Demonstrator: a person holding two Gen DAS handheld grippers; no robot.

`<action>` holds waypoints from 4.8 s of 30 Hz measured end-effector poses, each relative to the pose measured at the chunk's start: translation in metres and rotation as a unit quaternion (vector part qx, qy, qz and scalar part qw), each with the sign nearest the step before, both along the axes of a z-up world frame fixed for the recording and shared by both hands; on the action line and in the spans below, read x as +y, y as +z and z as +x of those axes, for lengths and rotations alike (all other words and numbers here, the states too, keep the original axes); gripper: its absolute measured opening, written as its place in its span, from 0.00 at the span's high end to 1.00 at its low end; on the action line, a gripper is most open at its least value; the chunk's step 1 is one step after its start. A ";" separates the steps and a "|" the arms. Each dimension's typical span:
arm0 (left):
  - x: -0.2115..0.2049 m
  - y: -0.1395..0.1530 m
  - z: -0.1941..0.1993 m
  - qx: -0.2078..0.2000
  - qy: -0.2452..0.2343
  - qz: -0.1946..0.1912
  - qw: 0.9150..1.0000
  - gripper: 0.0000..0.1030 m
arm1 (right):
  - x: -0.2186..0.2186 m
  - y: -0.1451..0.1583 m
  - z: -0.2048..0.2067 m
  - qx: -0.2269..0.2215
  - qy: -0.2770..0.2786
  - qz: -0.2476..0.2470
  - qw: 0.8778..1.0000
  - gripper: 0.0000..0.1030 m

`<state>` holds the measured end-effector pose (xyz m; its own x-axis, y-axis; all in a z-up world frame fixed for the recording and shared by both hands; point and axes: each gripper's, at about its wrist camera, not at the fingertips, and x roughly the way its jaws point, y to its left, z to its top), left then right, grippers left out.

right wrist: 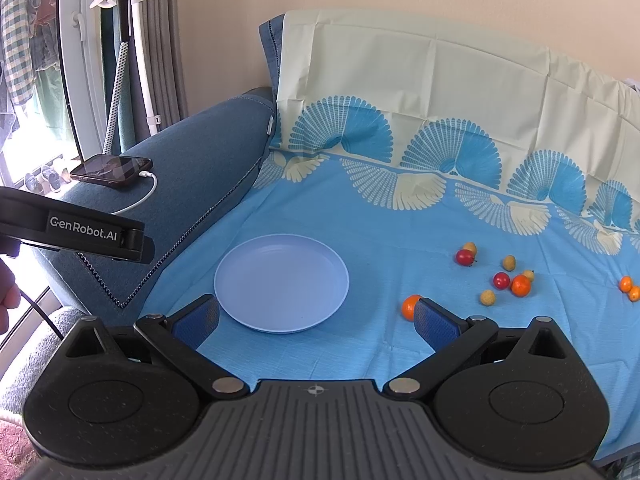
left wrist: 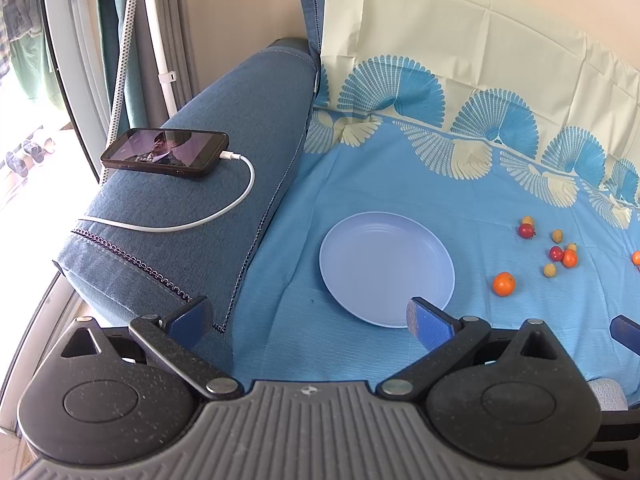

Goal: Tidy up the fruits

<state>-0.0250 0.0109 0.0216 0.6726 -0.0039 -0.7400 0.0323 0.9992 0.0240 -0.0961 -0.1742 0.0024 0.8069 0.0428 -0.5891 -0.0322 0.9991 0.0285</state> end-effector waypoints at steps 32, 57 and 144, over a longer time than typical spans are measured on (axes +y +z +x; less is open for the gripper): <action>-0.069 0.001 0.005 0.009 -0.059 0.025 0.998 0.00 | -0.079 -0.011 -0.013 -0.017 -0.091 0.066 0.993 0.00; -0.237 -0.055 0.041 0.068 -0.175 0.046 0.981 0.00 | -0.282 -0.045 -0.046 -0.032 -0.315 0.072 0.946 0.00; -0.004 -0.006 -0.025 0.015 -0.066 -0.034 0.997 0.61 | -0.027 -0.017 -0.018 -0.006 0.064 0.090 0.994 0.65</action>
<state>-0.0500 0.0064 0.0154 0.6396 -0.1428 -0.7553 0.1638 0.9853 -0.0476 -0.1142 -0.2013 -0.0145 0.7953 0.2488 -0.5528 -0.1600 0.9657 0.2045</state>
